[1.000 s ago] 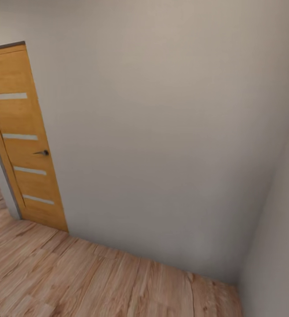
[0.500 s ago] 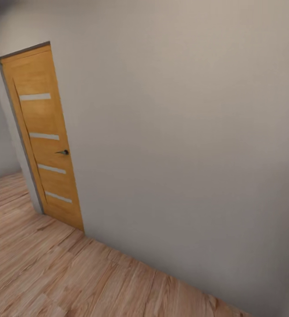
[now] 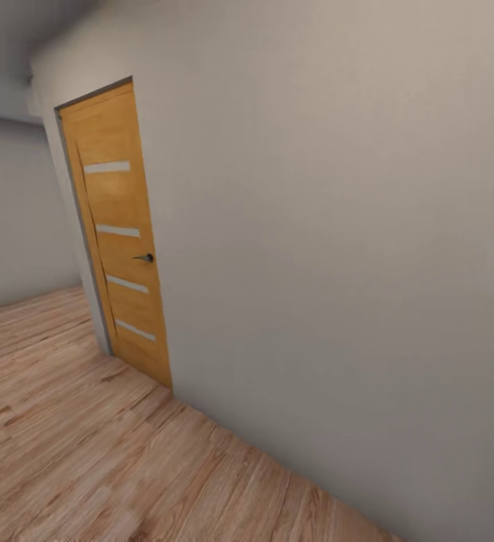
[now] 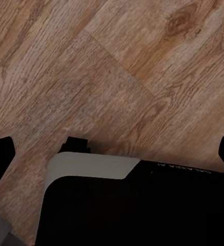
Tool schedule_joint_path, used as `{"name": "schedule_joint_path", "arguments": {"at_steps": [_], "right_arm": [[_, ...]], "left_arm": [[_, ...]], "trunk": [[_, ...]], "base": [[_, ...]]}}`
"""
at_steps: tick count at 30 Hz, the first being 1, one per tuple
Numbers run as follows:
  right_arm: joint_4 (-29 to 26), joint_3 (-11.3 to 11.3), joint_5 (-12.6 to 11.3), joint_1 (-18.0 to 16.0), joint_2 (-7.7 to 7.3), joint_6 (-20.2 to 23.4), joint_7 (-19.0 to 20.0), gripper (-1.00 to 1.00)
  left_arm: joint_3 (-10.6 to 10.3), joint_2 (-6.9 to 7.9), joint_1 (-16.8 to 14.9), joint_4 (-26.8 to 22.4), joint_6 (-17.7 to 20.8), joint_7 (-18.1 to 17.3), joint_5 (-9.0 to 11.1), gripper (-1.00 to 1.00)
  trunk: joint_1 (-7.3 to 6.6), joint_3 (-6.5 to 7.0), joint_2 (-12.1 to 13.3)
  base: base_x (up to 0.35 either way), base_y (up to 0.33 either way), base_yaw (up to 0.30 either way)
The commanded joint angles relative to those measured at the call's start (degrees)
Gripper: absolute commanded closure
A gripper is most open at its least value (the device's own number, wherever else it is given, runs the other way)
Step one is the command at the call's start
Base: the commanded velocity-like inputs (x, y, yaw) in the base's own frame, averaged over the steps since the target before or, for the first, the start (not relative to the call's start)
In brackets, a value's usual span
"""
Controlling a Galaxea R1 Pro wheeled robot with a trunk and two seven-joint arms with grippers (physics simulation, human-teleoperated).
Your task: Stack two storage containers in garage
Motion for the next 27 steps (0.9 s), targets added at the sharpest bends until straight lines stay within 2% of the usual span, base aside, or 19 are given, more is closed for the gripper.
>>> {"name": "schedule_joint_path", "arguments": {"at_steps": [1, 27], "right_arm": [[0.2, 0.5, -0.4, -0.1, 0.01, -0.3, -0.1, -1.00], [0.2, 0.4, -0.4, -0.1, 0.09, -0.3, -0.1, -1.00]], "left_arm": [[-0.6, 0.09, -0.1, 0.0, -0.2, 0.0, 0.3, -1.00], [-0.7, 0.28, -0.1, -0.4, -0.3, 0.0, -0.1, -1.00]], "trunk": [[0.00, -0.08, 0.0], [0.00, -0.08, 0.0]], "base": [[0.001, 0.000, 0.280], [0.000, 0.000, 0.280]]}}
